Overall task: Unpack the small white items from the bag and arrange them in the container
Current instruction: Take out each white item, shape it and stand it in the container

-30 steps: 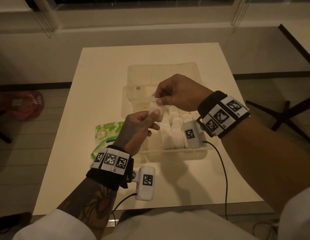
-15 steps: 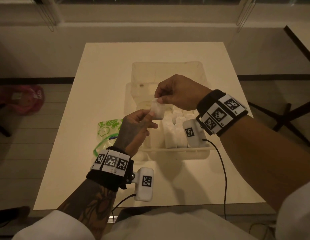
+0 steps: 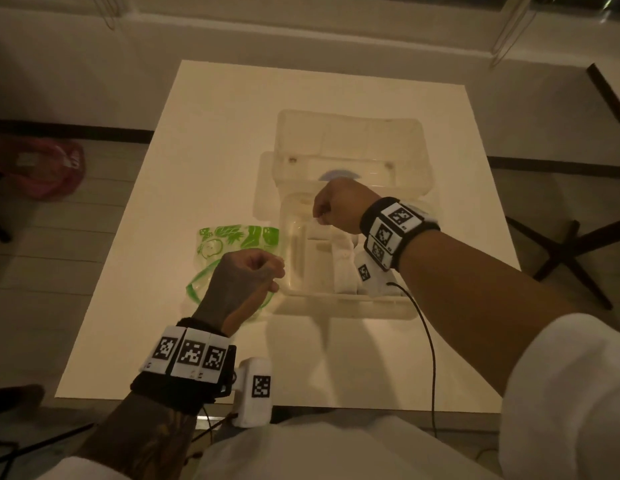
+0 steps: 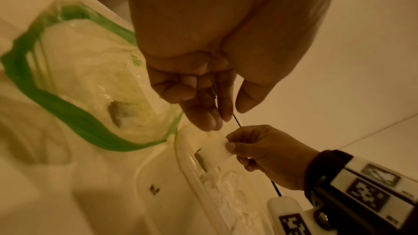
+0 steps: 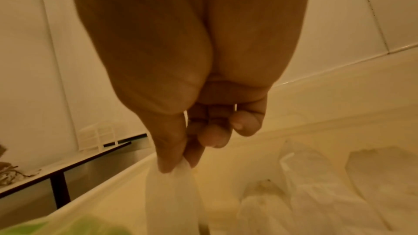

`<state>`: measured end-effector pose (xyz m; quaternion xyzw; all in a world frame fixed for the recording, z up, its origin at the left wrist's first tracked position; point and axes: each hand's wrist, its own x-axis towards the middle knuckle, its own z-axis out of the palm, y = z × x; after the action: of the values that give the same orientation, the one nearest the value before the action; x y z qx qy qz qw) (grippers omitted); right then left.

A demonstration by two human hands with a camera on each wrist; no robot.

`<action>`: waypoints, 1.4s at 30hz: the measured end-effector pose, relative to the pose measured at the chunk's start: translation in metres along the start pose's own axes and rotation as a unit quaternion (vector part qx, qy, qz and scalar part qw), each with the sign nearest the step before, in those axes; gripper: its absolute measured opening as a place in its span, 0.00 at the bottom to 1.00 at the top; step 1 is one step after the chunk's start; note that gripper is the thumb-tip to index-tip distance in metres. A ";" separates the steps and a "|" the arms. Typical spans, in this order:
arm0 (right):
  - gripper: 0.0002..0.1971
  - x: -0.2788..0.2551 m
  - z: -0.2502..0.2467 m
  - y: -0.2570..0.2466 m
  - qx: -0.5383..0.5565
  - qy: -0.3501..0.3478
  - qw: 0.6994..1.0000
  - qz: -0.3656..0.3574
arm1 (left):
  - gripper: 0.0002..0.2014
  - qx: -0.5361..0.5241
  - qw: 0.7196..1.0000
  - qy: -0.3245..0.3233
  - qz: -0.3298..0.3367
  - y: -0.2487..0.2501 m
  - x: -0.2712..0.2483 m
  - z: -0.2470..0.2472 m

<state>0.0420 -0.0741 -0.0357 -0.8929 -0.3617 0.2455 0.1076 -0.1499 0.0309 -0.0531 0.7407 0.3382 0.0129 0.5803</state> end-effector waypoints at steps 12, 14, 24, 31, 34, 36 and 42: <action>0.09 0.022 0.011 -0.001 -0.173 0.020 0.984 0.032 | 0.10 0.087 0.995 0.003 -0.040 -0.012 -0.005 -0.015; 0.11 0.021 0.013 0.000 -0.182 0.037 0.982 0.026 | 0.10 0.091 0.995 -0.006 -0.048 -0.013 -0.005 -0.015; 0.08 0.019 0.020 0.002 -0.110 0.058 0.991 0.041 | 0.10 0.095 0.992 -0.015 -0.080 -0.023 0.001 -0.010; 0.11 0.013 0.019 -0.004 -0.056 0.002 0.997 0.046 | 0.15 0.157 0.987 0.016 -0.041 -0.035 0.011 -0.007; 0.12 0.011 0.017 -0.003 -0.052 -0.003 0.998 0.042 | 0.14 0.203 0.978 0.037 -0.014 -0.042 0.015 -0.005; 0.12 0.010 0.017 -0.003 -0.034 0.006 0.999 0.042 | 0.12 0.254 0.966 0.055 0.015 -0.045 0.018 -0.003; 0.12 0.004 0.015 -0.001 0.023 0.023 0.999 0.043 | 0.13 0.365 0.926 0.084 0.043 -0.057 0.032 0.003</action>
<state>0.0363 -0.0705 -0.0494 -0.9105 -0.3146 0.2374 0.1252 -0.1515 0.0506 -0.1161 0.9112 0.3353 -0.0242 0.2381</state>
